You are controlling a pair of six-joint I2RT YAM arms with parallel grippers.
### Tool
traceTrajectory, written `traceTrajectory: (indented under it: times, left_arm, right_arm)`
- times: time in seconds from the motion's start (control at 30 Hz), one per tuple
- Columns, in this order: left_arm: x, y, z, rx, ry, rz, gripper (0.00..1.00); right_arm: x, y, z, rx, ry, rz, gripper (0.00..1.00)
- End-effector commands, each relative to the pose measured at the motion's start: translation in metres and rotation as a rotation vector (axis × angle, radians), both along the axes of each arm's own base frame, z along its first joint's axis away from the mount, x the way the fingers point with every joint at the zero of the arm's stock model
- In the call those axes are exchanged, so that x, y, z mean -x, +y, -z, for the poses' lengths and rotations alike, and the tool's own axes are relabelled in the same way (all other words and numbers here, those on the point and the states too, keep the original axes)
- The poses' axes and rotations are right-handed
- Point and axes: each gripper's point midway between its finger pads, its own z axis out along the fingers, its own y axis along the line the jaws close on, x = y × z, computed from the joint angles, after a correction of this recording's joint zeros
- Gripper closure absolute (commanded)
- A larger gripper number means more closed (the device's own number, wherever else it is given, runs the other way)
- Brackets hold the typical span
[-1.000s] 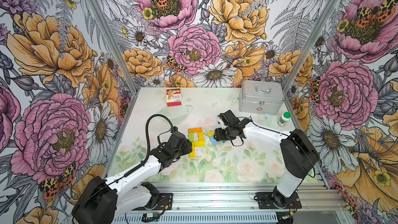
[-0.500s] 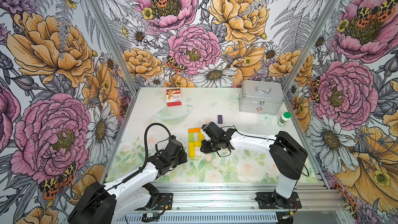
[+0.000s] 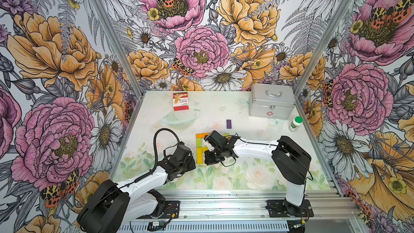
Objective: Assemble the letter p with building blocks
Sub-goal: Adjust the building block at the center of the board.
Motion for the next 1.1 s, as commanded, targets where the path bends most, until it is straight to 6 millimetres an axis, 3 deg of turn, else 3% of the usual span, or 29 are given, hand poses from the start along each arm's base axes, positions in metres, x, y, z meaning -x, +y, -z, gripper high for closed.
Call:
traceTrajectory:
  times: [0.0,0.33,1.07]
  left_arm:
    - [-0.001,-0.002,0.003,0.019,-0.002,0.005,0.79]
    - [-0.002,0.001,0.003,0.019,-0.006,0.001,0.79]
    - [-0.004,0.005,0.003,0.026,-0.005,-0.002,0.79]
  right_arm:
    - [0.000,0.017,-0.003,-0.037,0.001,-0.021,1.00]
    - [0.006,0.030,0.006,-0.037,0.028,-0.045,1.00]
    - [0.001,0.023,0.022,0.004,0.036,-0.018,1.00]
